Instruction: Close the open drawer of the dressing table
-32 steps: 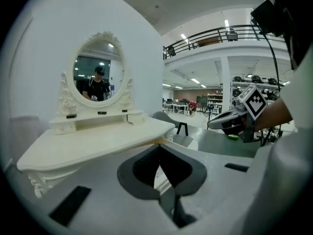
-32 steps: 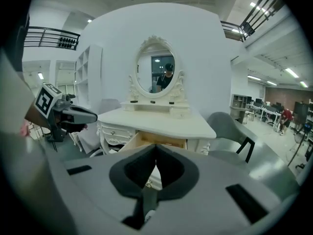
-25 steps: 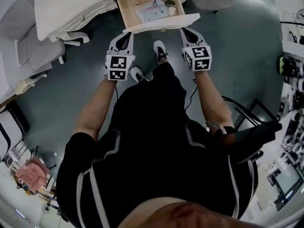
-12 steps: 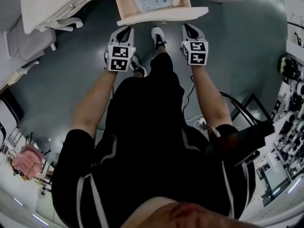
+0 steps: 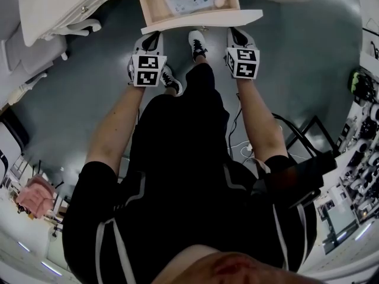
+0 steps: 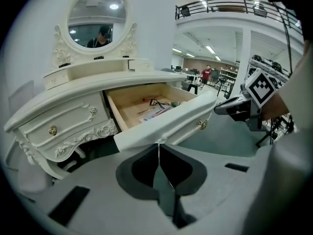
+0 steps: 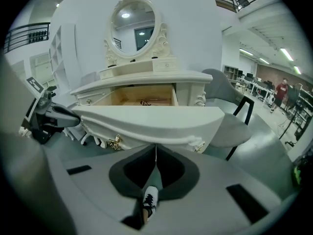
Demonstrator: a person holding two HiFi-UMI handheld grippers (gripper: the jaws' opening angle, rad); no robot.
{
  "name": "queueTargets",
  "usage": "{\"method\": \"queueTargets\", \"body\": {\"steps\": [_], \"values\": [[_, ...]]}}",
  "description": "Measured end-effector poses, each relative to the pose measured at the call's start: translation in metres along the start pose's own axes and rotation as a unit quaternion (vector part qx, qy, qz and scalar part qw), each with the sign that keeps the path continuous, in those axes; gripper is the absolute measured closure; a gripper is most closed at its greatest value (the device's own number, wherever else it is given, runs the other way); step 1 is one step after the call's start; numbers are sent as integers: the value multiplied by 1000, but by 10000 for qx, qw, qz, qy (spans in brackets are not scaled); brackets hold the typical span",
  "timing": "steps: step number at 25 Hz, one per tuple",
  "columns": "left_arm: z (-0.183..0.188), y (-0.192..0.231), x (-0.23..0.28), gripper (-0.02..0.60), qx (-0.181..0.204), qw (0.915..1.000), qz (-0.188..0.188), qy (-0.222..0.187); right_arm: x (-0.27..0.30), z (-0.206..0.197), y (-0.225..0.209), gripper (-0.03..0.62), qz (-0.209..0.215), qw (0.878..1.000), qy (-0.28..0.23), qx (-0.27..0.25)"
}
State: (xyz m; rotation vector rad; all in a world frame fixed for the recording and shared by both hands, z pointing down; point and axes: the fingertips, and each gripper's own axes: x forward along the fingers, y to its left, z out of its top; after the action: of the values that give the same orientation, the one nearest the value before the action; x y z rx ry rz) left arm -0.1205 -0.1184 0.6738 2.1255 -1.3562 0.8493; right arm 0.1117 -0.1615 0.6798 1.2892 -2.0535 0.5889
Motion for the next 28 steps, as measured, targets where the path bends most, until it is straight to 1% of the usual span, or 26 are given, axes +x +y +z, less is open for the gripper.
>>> {"method": "queueTargets", "body": {"steps": [7, 13, 24, 28], "values": [[7, 11, 10, 576, -251, 9996, 123, -47, 12, 10, -3, 583, 110, 9999, -34, 53], [27, 30, 21, 577, -176, 9992, 346, -53, 31, 33, -6, 588, 234, 9997, -70, -16], [48, 54, 38, 577, -402, 9976, 554, -132, 54, 59, -11, 588, 441, 9989, -125, -82], [50, 62, 48, 575, -532, 9966, 630, -60, 64, 68, -13, 588, 519, 9984, -152, -140]]}}
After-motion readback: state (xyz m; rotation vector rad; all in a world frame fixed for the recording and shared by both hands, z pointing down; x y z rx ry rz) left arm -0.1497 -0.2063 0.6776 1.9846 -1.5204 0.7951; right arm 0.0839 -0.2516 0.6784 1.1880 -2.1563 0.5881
